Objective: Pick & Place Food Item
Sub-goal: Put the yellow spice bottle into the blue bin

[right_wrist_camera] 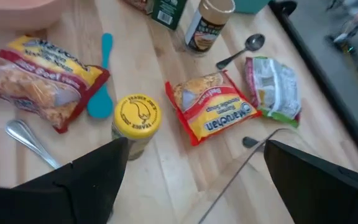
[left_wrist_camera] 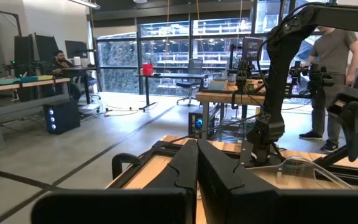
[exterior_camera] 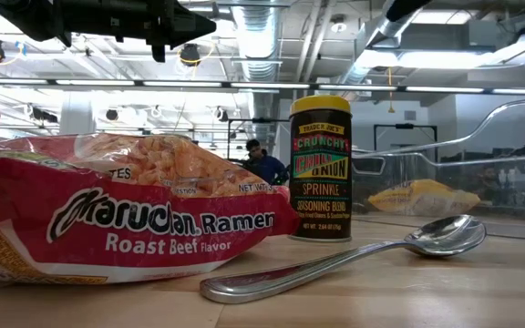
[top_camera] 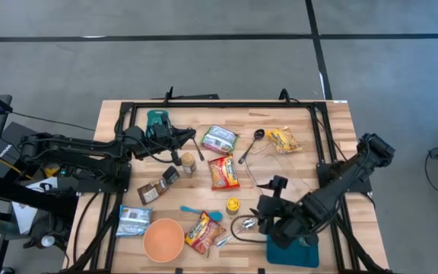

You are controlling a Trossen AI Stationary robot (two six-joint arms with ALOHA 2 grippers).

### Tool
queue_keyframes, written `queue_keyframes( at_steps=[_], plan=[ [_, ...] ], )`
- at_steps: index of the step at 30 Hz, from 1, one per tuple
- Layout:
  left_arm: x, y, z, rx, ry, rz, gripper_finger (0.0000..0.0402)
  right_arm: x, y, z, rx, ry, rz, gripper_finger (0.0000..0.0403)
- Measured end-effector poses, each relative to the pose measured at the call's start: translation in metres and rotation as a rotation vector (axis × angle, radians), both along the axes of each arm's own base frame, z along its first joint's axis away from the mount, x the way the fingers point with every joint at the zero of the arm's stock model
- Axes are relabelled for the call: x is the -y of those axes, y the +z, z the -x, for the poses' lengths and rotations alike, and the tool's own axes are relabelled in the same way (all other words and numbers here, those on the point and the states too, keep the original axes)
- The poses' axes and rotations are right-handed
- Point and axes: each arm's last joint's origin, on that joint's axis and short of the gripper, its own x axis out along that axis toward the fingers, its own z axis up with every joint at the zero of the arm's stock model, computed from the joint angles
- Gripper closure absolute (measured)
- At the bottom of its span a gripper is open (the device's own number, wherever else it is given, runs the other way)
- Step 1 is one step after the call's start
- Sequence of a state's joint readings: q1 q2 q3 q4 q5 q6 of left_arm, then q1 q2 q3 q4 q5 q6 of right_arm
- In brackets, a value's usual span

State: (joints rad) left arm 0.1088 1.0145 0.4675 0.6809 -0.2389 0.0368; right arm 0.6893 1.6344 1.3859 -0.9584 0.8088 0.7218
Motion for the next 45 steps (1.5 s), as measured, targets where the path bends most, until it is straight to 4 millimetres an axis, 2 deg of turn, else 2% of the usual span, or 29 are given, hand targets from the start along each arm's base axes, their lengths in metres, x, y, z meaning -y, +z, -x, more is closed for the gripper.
queue_keyframes(
  at_steps=[9,19,26,45],
  plan=[
    [0.000,0.000,0.000,0.000,0.000,0.000,0.0402,0.019,0.021,-0.022,-0.058,0.029,-0.144,0.0076],
    [0.000,0.000,0.000,0.000,0.000,0.000,0.0402,0.042,0.026,-0.044,-0.091,0.089,-0.285,0.0085],
    [0.000,0.000,0.000,0.000,0.000,0.000,0.0402,0.053,0.025,-0.049,-0.099,0.069,-0.305,0.0085],
    [0.000,0.000,0.000,0.000,0.000,0.000,0.0402,0.051,0.014,-0.058,-0.077,0.139,-0.323,0.0085]
  ],
)
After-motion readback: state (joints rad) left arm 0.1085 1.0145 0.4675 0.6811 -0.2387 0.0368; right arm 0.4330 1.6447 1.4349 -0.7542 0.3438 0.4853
